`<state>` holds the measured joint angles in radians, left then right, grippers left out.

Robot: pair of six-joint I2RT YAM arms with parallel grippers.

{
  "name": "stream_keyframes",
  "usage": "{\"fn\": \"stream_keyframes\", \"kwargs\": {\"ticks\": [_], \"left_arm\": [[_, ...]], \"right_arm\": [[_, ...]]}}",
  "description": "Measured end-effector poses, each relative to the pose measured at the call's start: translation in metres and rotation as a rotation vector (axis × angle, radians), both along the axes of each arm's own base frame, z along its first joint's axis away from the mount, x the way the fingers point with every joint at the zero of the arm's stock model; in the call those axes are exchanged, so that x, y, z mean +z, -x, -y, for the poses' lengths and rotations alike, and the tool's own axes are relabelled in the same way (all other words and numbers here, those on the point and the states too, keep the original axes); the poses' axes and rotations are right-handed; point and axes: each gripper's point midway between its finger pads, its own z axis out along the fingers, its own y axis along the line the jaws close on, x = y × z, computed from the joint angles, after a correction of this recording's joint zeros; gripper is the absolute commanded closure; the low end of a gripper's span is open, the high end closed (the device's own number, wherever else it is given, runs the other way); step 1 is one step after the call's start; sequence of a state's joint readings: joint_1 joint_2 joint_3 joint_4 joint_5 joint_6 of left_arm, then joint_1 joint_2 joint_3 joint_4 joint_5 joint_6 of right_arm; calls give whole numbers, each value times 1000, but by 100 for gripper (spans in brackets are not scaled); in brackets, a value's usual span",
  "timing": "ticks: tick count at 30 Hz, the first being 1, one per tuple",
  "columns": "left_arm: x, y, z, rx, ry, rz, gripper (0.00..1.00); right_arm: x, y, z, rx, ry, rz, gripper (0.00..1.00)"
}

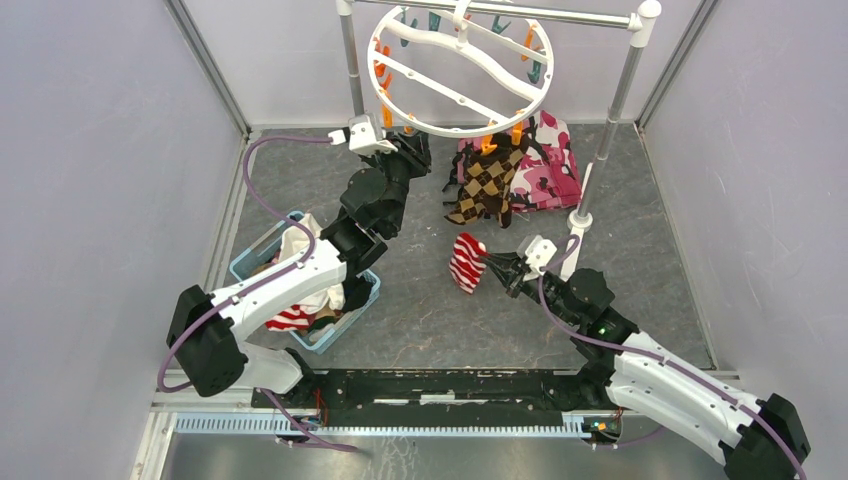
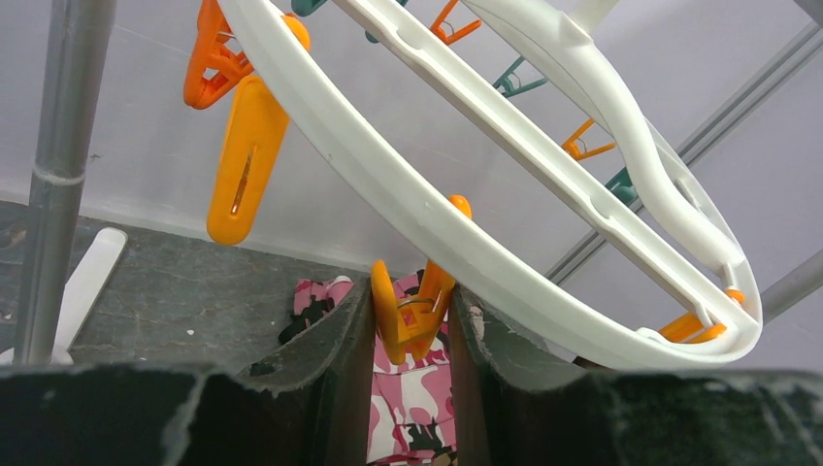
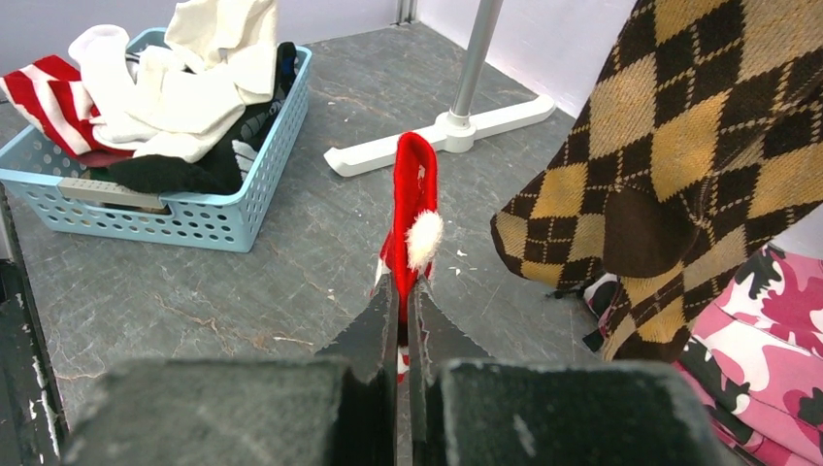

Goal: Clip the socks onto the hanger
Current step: Open the clamp at the hanger, then clamp the sock onto the hanger.

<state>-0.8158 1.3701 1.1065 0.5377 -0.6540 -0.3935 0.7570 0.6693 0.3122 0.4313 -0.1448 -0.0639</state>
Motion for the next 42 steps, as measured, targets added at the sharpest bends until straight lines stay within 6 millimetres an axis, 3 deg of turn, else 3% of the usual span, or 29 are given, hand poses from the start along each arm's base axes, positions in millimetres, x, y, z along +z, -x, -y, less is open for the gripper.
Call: {"fn": "stream_keyframes", "kwargs": {"ticks": [5,15,28,42], "left_arm": [[-3,0,0,0,-19,-18,93],[-10,1,-1,3,-48,-46,98],[-7,1,-1,3,-49,-47,98],[-12,1,-1,0,-63,-60,98]], "right_arm": [[-5,-8,-6,-7,30,-43,100],[52,-57,-41,-60,-1,-53,100],[77,-102,-58,-165,-17,-61,100],[80,-121,-69,-196,-11,-68,100]]}}
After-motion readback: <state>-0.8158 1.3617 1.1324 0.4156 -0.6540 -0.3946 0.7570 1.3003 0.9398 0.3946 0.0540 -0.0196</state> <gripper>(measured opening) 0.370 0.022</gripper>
